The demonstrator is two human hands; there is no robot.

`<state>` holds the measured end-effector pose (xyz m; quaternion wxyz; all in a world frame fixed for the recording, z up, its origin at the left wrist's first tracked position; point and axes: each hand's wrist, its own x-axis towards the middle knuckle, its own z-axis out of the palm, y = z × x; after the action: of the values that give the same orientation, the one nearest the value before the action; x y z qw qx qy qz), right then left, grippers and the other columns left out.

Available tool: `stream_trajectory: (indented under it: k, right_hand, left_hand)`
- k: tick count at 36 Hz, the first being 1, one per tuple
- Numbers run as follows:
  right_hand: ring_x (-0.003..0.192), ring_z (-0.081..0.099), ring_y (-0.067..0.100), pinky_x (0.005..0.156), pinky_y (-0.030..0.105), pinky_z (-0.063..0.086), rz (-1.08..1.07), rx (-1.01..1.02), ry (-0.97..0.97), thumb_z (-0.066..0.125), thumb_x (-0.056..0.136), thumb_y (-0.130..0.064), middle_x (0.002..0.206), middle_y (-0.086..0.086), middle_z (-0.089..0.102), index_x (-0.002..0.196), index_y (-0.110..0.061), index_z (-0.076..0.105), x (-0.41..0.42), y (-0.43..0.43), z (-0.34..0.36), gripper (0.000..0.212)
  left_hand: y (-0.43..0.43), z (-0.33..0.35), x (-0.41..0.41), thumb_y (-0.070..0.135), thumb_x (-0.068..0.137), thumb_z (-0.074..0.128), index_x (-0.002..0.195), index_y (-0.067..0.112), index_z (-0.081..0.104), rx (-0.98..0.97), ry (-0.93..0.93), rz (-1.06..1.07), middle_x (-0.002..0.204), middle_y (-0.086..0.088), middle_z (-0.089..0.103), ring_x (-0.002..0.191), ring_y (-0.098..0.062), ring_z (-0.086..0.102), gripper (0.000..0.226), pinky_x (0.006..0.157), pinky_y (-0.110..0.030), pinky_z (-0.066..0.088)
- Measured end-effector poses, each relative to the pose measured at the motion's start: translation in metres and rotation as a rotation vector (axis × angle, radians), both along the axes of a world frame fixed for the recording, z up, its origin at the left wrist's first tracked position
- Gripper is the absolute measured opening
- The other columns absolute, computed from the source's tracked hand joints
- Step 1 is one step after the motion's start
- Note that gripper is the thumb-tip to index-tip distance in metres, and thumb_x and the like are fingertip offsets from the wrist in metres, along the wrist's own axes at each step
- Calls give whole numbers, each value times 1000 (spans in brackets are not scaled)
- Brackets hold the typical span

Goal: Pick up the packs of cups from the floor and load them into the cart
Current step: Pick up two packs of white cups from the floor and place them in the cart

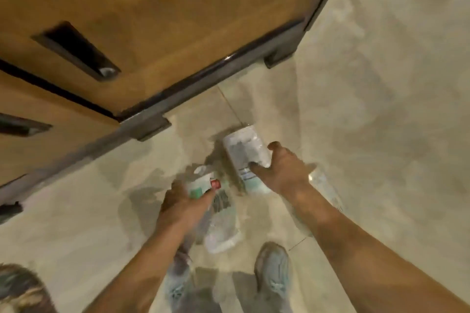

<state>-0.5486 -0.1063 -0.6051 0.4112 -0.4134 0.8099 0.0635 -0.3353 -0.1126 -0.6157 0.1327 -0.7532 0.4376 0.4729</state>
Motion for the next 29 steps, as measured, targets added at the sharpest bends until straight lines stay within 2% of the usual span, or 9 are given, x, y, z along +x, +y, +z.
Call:
stream_trajectory:
  k: [3,7,10,14,17,19,22,26,29]
  right_hand:
    - [129,53,39,104,47,47,-83,-51,-15,72,81,-66,143,15,47,155,-19,27,-1,-8,-73,99]
    - [126,56,36,104,54,50,-203,-114,-109,65,42,-88,143,9,50,156,-42,5,3,-12,-145,138]
    - [119,59,35,101,50,53,-217,-121,-120,73,42,-82,133,11,54,154,-47,-4,2,-11,-169,140]
    - [112,63,32,98,48,54,-260,-181,-131,71,46,-78,128,10,57,152,-51,5,-3,-8,-172,127]
    - [115,64,29,102,47,54,-340,-216,-175,75,44,-78,131,5,59,150,-56,9,-3,-4,-153,126]
    - [119,62,28,103,47,53,-319,-272,-183,79,53,-75,139,7,56,153,-52,10,3,1,-121,123]
    - [127,56,27,104,45,50,-282,-345,-180,80,70,-67,150,4,48,157,-47,10,9,4,-55,114]
    - [122,62,25,103,49,53,-362,-405,-205,80,54,-80,139,2,58,149,-64,14,14,0,68,117]
    - [120,63,29,94,54,56,-312,-458,-241,78,55,-83,136,2,60,152,-56,17,17,-5,130,118]
  left_hand:
    - [16,-75,-3,79,61,74,135,15,39,-12,-21,157,130,-6,56,120,-33,58,104,99,-40,50]
    - [45,-152,-3,90,29,73,132,30,33,-104,21,315,114,1,65,108,-24,66,126,92,-42,56]
    - [56,-171,-9,73,33,83,136,42,18,-141,114,416,113,-5,65,102,-29,67,125,91,-48,57]
    - [55,-168,-12,61,36,88,137,49,20,-208,186,489,118,-5,65,107,-31,65,122,90,-50,57]
    - [44,-142,-9,66,30,81,139,50,14,-185,180,513,121,-2,65,111,-29,64,129,94,-47,56]
    - [37,-108,-6,66,29,79,139,46,11,-196,179,524,119,1,66,114,-25,63,131,97,-44,55]
    - [22,-42,2,47,49,93,140,40,21,-256,206,549,108,7,71,105,-16,68,116,94,-39,57]
    - [3,90,19,30,65,93,138,39,26,-352,263,595,103,11,67,92,-7,67,100,82,-25,53]
    - [-4,146,33,14,68,91,134,38,28,-397,374,672,108,5,70,92,-4,70,94,85,-33,57]
